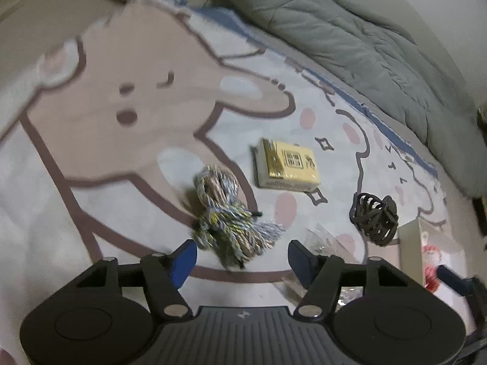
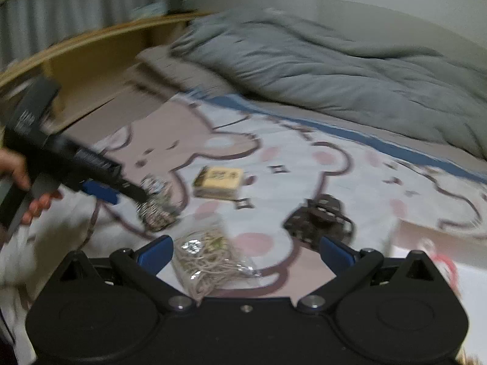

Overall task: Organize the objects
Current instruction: 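Grasp the blue-and-gold twisted cord with the left tool while the right tool reaches toward the rubber-band bag, then grasp the clear bag of rubber bands with the right tool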

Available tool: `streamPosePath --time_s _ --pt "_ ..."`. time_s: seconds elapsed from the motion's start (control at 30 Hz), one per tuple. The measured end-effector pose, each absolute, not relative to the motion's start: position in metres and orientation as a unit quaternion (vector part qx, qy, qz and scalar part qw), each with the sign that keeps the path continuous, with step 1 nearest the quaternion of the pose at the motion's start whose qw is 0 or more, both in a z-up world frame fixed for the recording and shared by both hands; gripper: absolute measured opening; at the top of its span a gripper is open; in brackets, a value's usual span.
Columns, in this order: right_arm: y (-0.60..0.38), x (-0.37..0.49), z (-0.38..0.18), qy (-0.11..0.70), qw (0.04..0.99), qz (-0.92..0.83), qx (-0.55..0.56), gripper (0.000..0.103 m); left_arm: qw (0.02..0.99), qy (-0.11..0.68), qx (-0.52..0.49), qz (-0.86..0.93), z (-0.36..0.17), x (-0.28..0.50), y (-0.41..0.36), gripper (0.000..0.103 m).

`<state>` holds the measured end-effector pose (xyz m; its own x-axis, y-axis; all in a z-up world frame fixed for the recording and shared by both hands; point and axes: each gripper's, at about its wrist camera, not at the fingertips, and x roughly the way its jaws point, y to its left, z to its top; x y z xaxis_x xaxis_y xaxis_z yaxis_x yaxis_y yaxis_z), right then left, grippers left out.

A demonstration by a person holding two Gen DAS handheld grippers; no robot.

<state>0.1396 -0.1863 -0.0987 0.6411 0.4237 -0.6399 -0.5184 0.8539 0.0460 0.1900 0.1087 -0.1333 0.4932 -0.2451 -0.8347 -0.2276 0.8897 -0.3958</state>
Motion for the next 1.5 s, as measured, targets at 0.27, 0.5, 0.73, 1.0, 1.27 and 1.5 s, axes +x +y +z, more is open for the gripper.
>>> streamPosePath --time_s 0.27,0.5,0.73,1.0,1.27,1.5 --pt "-0.163 0.159 -0.129 0.351 0.856 0.350 -0.146 0.103 0.809 0.508 -0.294 0.022 -0.151 0.202 0.108 0.060" --pt "-0.151 0.172 -0.149 0.365 0.819 0.407 -0.174 0.103 0.810 0.506 -0.291 0.059 -0.164 0.213 0.104 0.056" --pt "-0.141 0.189 -0.162 0.377 0.805 0.431 -0.154 0.103 0.815 0.497 -0.291 0.071 -0.170 0.221 0.103 0.051" --pt "-0.120 0.188 -0.176 0.396 0.792 0.432 -0.168 0.098 0.822 0.499 -0.267 0.066 -0.172 0.226 0.101 0.040" --pt "-0.125 0.194 -0.172 0.430 0.807 0.382 -0.137 0.070 0.821 0.490 -0.284 0.075 -0.175 0.227 0.101 0.042" --pt "-0.125 0.188 -0.171 0.438 0.812 0.362 -0.132 0.067 0.834 0.484 -0.248 0.088 -0.172 0.234 0.085 0.037"
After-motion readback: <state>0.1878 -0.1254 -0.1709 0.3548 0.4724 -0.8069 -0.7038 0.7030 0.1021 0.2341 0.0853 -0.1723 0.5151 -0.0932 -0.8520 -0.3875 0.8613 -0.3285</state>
